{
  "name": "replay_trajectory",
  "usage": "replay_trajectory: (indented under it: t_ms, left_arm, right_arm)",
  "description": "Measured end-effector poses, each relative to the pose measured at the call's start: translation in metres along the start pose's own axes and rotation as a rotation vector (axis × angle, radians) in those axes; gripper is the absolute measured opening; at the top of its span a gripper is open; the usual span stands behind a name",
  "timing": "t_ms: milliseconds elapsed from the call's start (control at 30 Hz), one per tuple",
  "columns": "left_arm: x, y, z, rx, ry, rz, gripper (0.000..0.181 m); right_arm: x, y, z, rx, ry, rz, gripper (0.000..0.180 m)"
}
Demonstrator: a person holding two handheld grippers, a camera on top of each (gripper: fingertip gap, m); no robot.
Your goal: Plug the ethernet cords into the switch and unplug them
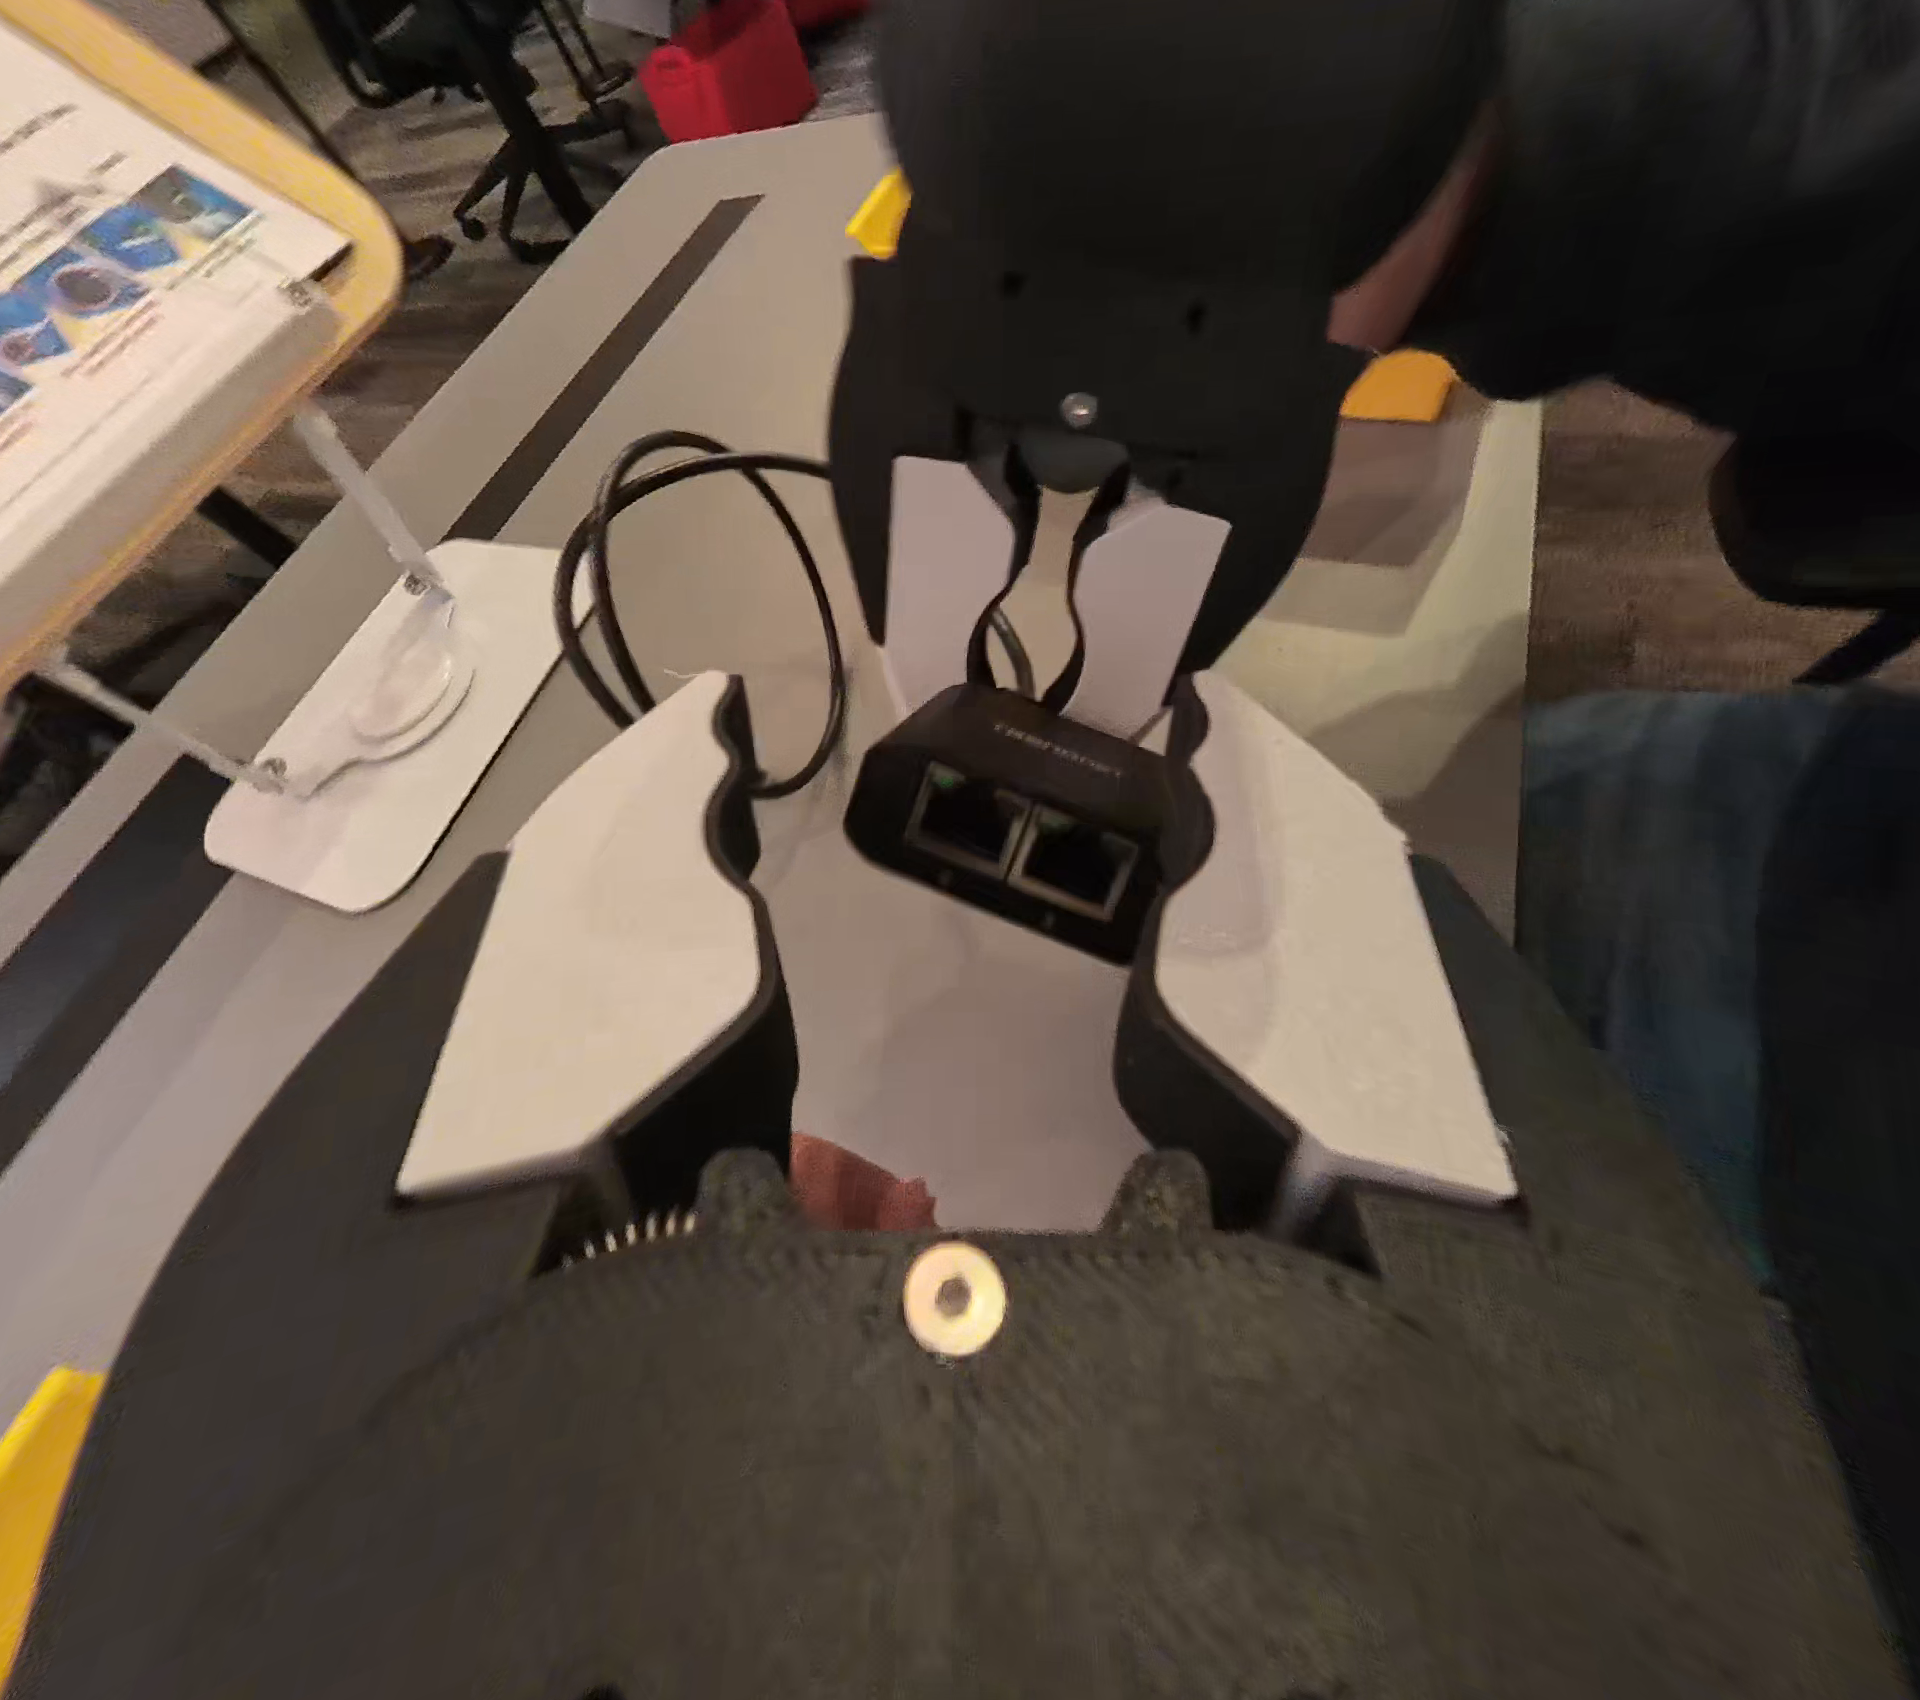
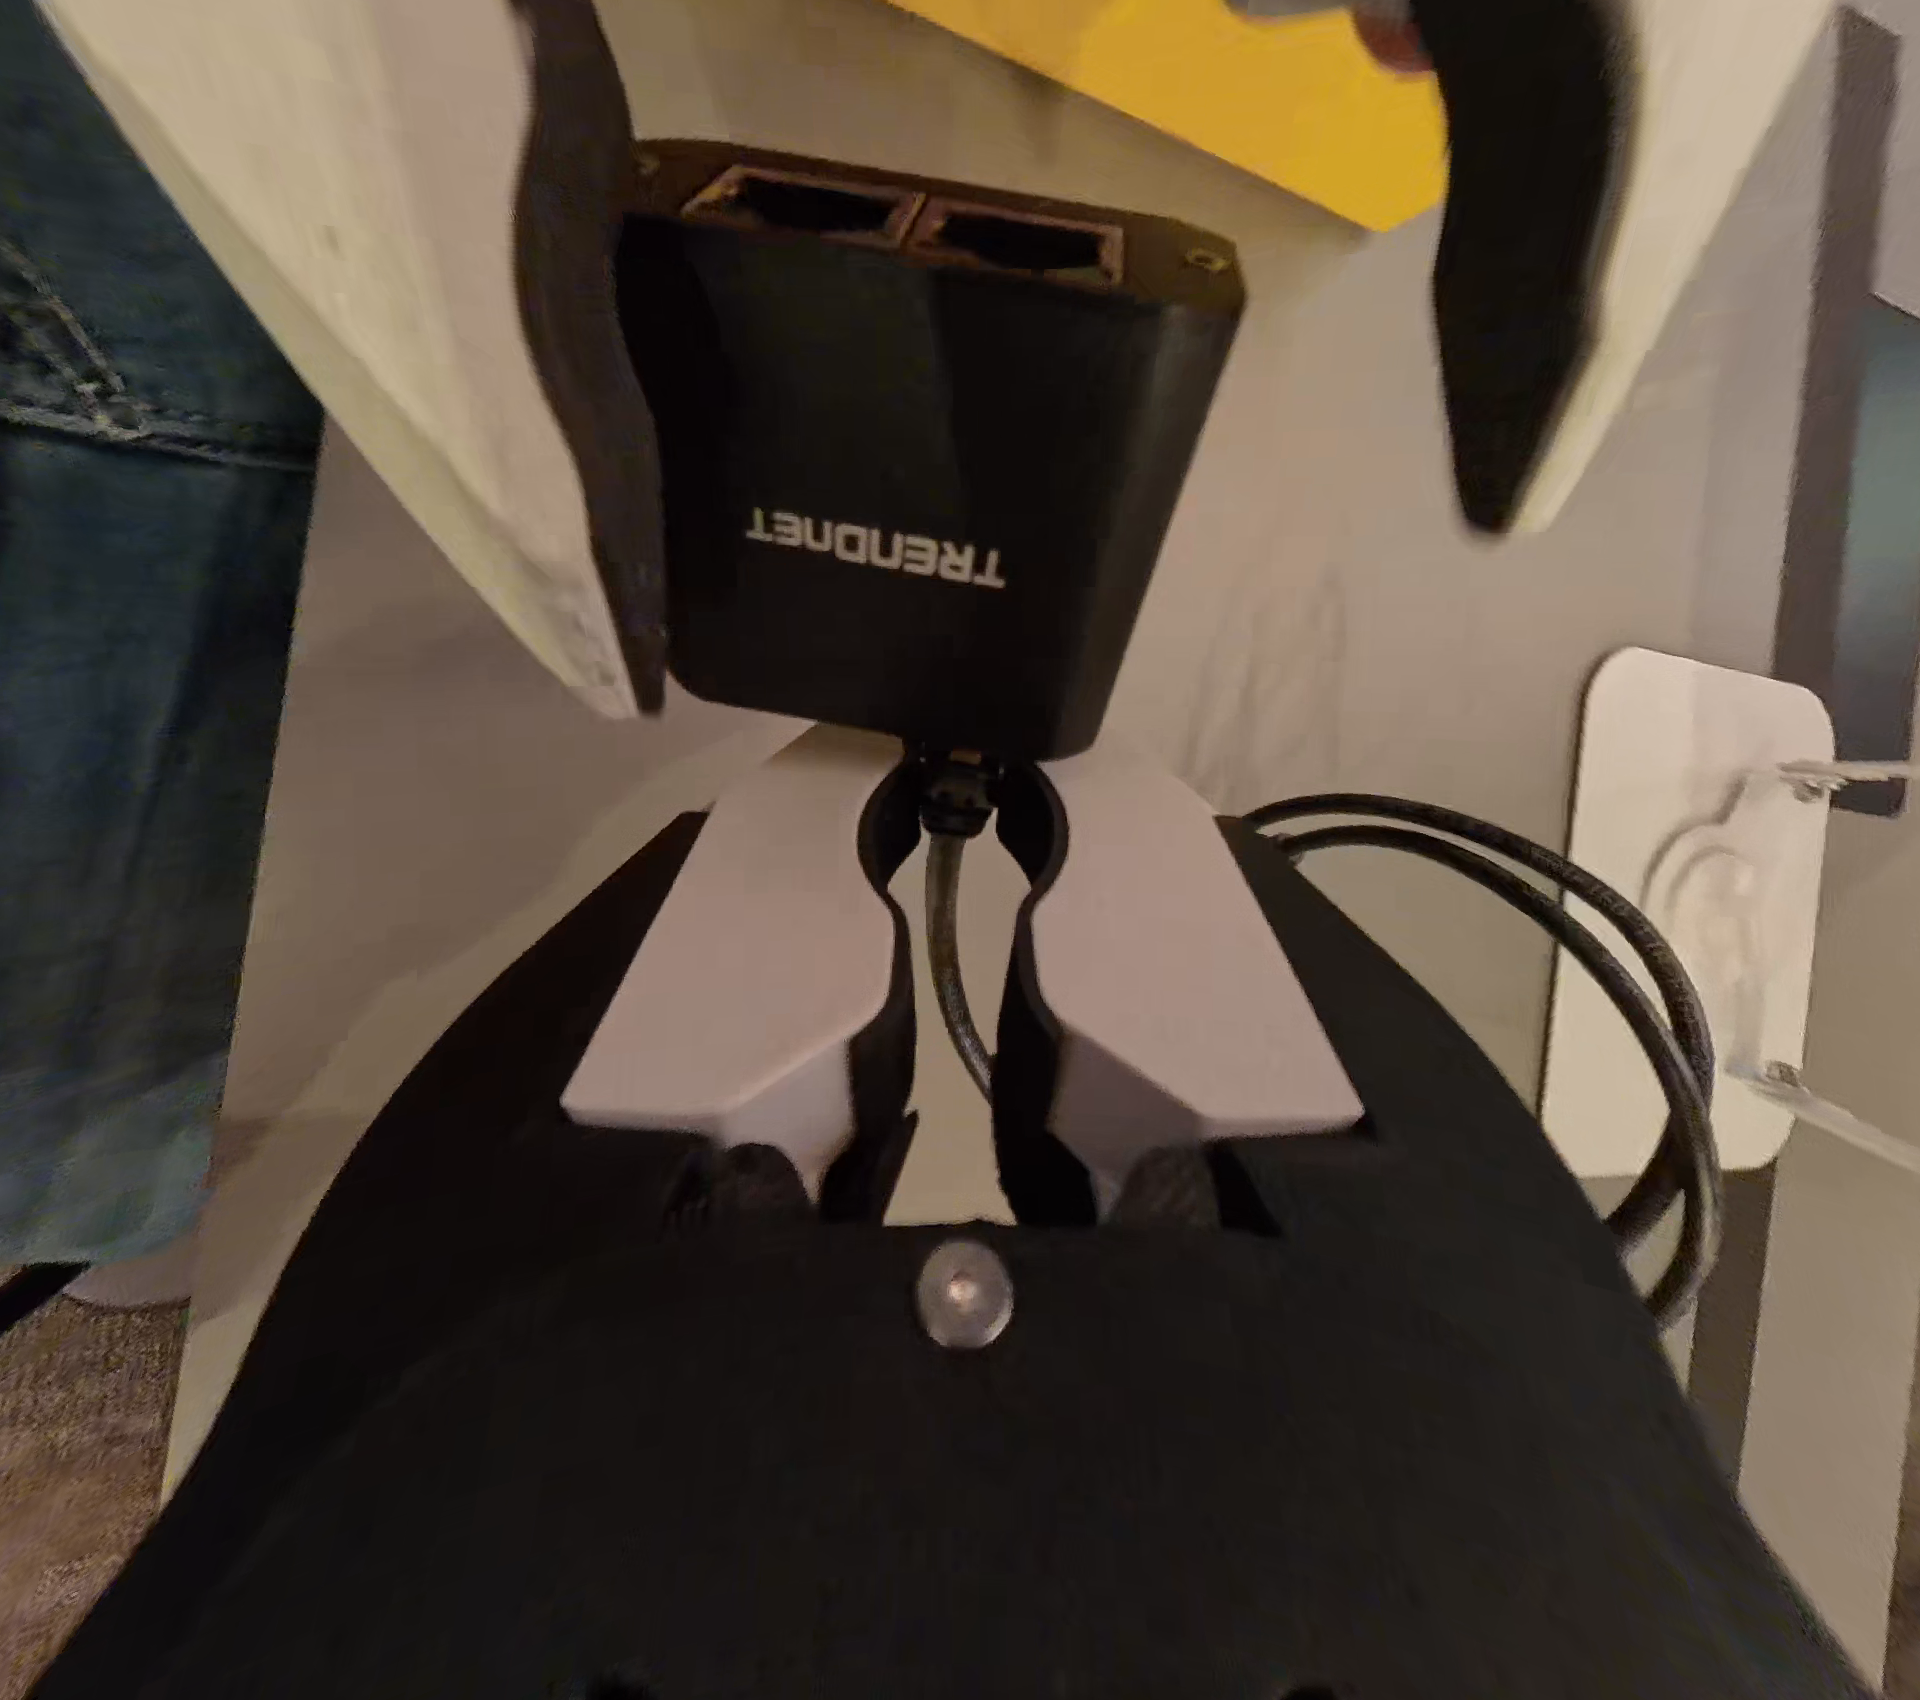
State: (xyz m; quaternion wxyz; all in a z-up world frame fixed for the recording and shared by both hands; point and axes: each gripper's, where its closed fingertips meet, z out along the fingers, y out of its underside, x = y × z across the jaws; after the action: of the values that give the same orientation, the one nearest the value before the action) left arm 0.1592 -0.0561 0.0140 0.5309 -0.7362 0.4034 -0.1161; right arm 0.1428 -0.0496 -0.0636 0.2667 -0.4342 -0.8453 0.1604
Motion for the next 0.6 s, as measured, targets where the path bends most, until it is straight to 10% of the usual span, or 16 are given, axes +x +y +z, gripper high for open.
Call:
replay_trajectory:
  t_ms: [600]
  left_arm:
    - [-0.002,-0.006,0.01,0.109,-0.018,-0.147,0.054]
  right_arm:
    - [0.014,-0.012,-0.017,0.164,0.056,0.081,0.026]
